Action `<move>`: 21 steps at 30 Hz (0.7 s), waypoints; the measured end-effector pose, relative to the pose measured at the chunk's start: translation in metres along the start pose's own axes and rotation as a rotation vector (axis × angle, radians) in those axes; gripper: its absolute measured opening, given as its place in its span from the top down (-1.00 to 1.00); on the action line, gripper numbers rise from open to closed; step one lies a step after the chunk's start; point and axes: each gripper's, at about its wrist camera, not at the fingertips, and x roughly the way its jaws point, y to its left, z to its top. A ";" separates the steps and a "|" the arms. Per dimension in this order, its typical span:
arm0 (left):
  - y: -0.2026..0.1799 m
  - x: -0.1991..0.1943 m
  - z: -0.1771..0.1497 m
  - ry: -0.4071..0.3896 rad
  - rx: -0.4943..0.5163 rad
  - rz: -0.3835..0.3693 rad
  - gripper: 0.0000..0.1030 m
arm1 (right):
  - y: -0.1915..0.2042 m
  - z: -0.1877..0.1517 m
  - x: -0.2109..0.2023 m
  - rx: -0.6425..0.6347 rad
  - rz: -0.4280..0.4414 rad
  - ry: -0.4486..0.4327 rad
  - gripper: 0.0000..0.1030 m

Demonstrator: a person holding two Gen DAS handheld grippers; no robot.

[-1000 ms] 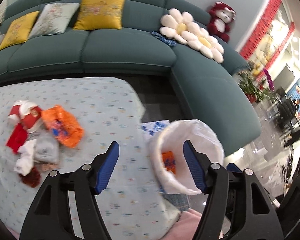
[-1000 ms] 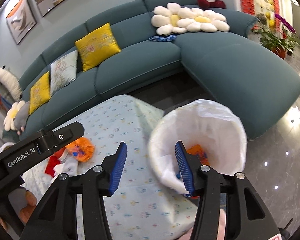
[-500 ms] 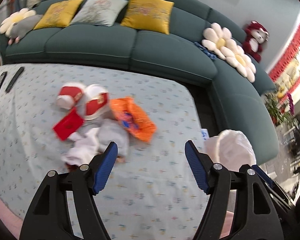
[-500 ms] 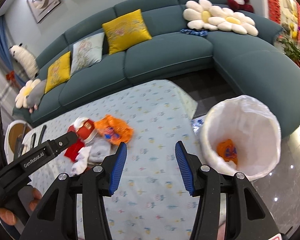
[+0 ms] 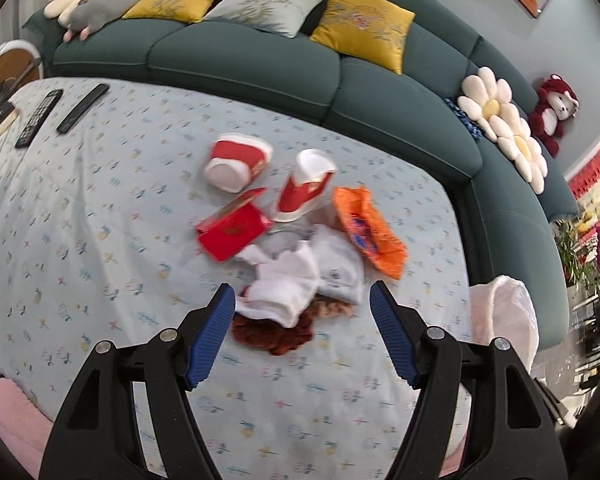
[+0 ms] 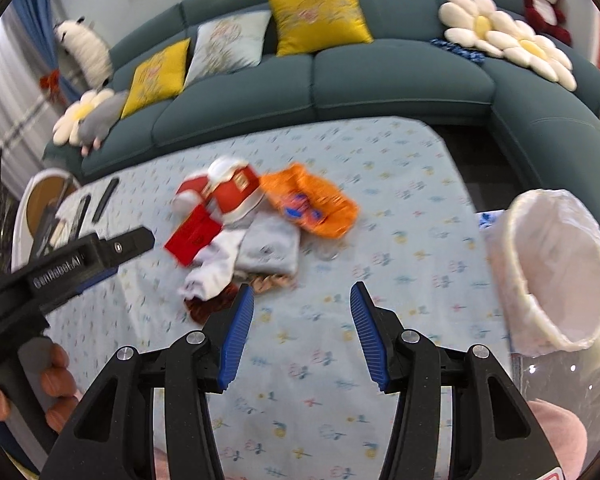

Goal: Collect trash
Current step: 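Move both open tools back over the trash pile, then grasp a white sock with the left tool while the right tool grasps the brown scrunchie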

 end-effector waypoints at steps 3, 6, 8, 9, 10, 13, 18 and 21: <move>0.015 0.005 0.001 0.015 -0.010 0.006 -0.30 | 0.014 -0.006 0.021 -0.010 0.016 0.038 0.04; 0.025 0.013 0.003 0.036 -0.020 0.010 -0.38 | 0.023 -0.009 0.038 -0.014 0.023 0.070 0.04; 0.031 0.020 0.004 0.048 -0.024 0.011 -0.38 | 0.031 -0.011 0.051 -0.021 0.025 0.092 0.04; 0.033 0.024 0.004 0.057 -0.026 0.010 -0.38 | 0.033 -0.010 0.055 -0.025 0.023 0.098 0.04; 0.034 0.028 0.005 0.067 -0.027 0.007 -0.39 | 0.037 -0.011 0.062 -0.031 0.022 0.109 0.04; 0.035 0.040 0.007 0.098 -0.021 -0.007 -0.44 | 0.044 -0.012 0.080 -0.036 0.019 0.136 0.04; 0.027 0.064 0.011 0.143 -0.015 -0.030 -0.45 | 0.049 -0.013 0.105 -0.041 0.014 0.181 0.04; 0.021 0.080 0.013 0.170 -0.001 -0.039 -0.45 | 0.048 -0.014 0.117 -0.030 0.021 0.201 0.04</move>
